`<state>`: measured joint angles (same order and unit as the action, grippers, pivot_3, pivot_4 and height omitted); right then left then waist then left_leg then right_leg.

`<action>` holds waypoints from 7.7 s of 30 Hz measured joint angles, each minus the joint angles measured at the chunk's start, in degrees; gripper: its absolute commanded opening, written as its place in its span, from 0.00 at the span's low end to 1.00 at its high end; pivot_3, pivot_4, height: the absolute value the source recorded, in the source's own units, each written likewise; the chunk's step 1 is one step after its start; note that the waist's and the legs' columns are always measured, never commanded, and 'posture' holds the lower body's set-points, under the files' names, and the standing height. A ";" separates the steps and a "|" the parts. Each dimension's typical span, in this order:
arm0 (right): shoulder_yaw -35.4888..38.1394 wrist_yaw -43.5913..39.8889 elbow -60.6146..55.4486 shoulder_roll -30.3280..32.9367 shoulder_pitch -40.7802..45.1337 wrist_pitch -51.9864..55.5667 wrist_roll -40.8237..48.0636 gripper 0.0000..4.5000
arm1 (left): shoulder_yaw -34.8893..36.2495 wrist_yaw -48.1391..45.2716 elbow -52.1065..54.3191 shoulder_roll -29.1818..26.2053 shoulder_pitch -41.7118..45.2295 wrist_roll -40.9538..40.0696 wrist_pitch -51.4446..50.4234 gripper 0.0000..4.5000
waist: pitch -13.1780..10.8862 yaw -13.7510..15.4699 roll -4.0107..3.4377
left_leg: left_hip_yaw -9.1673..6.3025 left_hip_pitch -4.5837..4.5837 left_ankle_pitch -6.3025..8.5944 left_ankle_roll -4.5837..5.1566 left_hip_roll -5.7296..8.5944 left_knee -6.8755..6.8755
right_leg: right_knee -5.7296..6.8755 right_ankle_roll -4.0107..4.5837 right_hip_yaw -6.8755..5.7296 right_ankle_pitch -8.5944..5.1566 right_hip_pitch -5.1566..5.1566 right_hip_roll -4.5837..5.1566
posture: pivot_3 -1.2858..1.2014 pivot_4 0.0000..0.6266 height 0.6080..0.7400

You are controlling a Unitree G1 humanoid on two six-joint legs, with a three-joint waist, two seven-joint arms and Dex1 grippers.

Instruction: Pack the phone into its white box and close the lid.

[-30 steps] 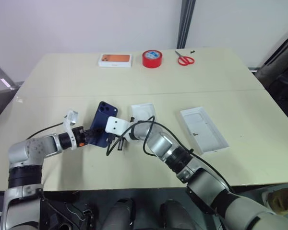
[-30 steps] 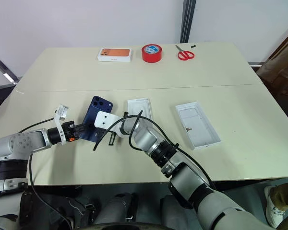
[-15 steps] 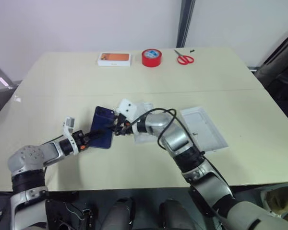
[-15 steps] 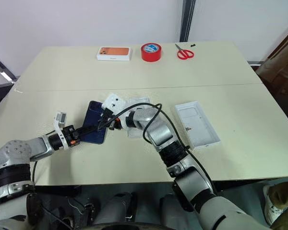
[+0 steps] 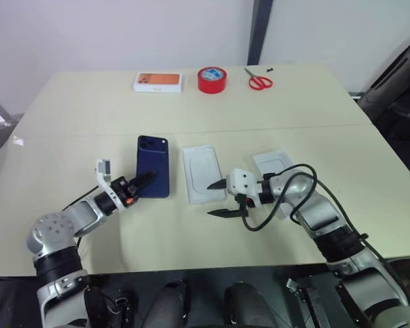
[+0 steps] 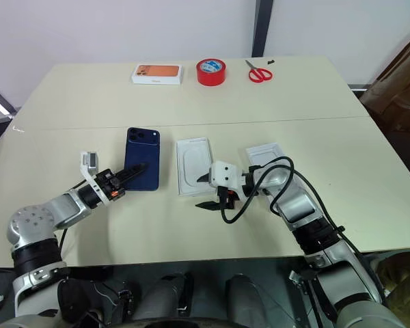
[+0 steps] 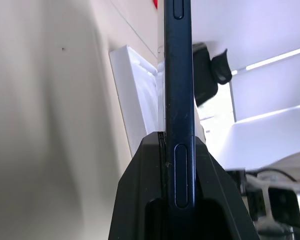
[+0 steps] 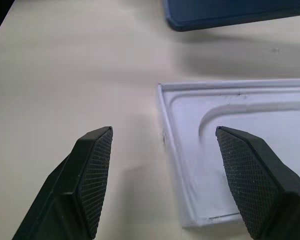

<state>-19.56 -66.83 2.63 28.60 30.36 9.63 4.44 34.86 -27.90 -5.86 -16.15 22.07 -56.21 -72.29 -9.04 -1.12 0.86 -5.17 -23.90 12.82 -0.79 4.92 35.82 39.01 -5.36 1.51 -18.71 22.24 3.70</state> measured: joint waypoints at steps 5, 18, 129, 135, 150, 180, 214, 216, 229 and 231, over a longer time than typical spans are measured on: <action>-0.82 1.11 1.96 -0.34 -0.02 -2.49 -1.86 0.58 | 0.10 3.40 0.97 2.06 -0.05 -1.97 1.60 0.00 | -0.06 0.57 0.11 | -0.02 -0.14 0.00 -0.01 0.02 0.21 | -0.01 0.00 -0.05 0.00 0.01 0.01 | 0.52 0.24 0.95; -2.11 2.52 4.95 -0.71 0.09 -4.86 -4.27 0.17 | -1.52 7.43 3.87 2.56 -0.35 -4.48 2.03 0.00 | -0.09 0.44 0.15 | -0.03 -0.20 -0.15 -0.25 0.02 0.22 | -0.01 0.00 -0.05 0.00 0.05 0.01 | 0.52 0.24 0.95; 4.40 13.18 -0.15 1.65 0.57 8.45 -2.88 0.80 | -19.18 19.12 10.53 -7.01 11.82 -6.37 -14.24 0.74 | -0.13 0.43 0.20 | -0.03 -0.43 -0.20 -0.31 0.05 0.33 | 0.06 -0.01 -0.03 0.01 0.25 0.01 | 0.52 0.24 0.95; 6.82 14.51 2.01 1.65 1.55 8.82 -1.81 0.61 | -18.61 15.48 10.60 -11.70 11.25 2.19 -0.60 0.22 | -0.13 0.42 0.19 | 0.00 -0.43 -0.21 -0.32 0.05 0.31 | 0.06 0.00 -0.02 0.01 0.26 0.01 | 0.52 0.24 0.95; 2.31 18.40 8.03 -1.09 2.25 2.75 -8.24 0.01 | -37.45 5.00 4.63 -6.91 6.22 24.43 20.02 0.00 | -0.10 1.60 0.12 | -0.02 -0.44 -0.21 -0.29 0.11 0.36 | 0.05 0.00 -0.05 0.01 0.21 0.07 | 0.52 0.24 0.95; 9.61 14.03 -3.75 11.50 -7.74 10.79 -5.20 0.01 | -44.82 -0.84 5.86 3.07 8.07 28.64 16.91 0.00 | -0.11 1.72 0.14 | -0.02 -0.45 -0.20 -0.26 0.09 0.38 | 0.03 -0.01 -0.06 0.01 0.19 0.05 | 0.52 0.24 0.95; 19.80 27.78 -30.81 14.04 -10.30 61.19 8.18 0.76 | -34.13 -31.15 9.09 -15.83 -2.18 30.04 54.67 0.63 | -0.13 1.75 0.09 | -0.01 -0.49 0.03 0.13 0.05 0.32 | -0.01 0.02 -0.02 0.00 0.25 0.09 | 0.52 0.24 0.95; 19.20 29.75 -32.01 13.93 -11.80 62.48 8.11 0.76 | -34.24 -32.95 9.09 -16.60 -3.88 30.77 56.59 0.63 | -0.13 1.78 0.09 | -0.01 -0.49 0.04 0.15 0.05 0.33 | -0.03 0.02 -0.02 0.00 0.24 0.10 | 0.52 0.24 0.95; 18.70 37.58 -32.42 11.12 -10.79 68.42 8.42 0.58 | -35.78 -34.92 10.58 -16.49 -6.27 31.81 60.38 0.63 | -0.13 1.65 0.08 | 0.00 -0.49 0.05 0.17 0.05 0.32 | -0.02 0.02 -0.03 0.00 0.24 0.09 | 0.52 0.24 0.95; 18.63 38.21 -32.15 11.12 -10.73 68.97 8.43 0.37 | -35.80 -34.65 10.60 -16.42 -6.30 31.81 60.37 0.63 | -0.13 1.66 0.08 | 0.00 -0.49 0.05 0.17 0.05 0.33 | -0.02 0.01 -0.04 0.00 0.24 0.09 | 0.52 0.24 0.95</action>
<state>-0.93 -28.62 -29.52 39.72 19.63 78.60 12.88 -0.94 -62.55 4.74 -32.57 15.77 -24.40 -11.92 -9.17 0.54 0.94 -5.17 -24.39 12.87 -0.61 4.97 36.15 38.99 -5.35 1.47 -18.71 22.48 3.80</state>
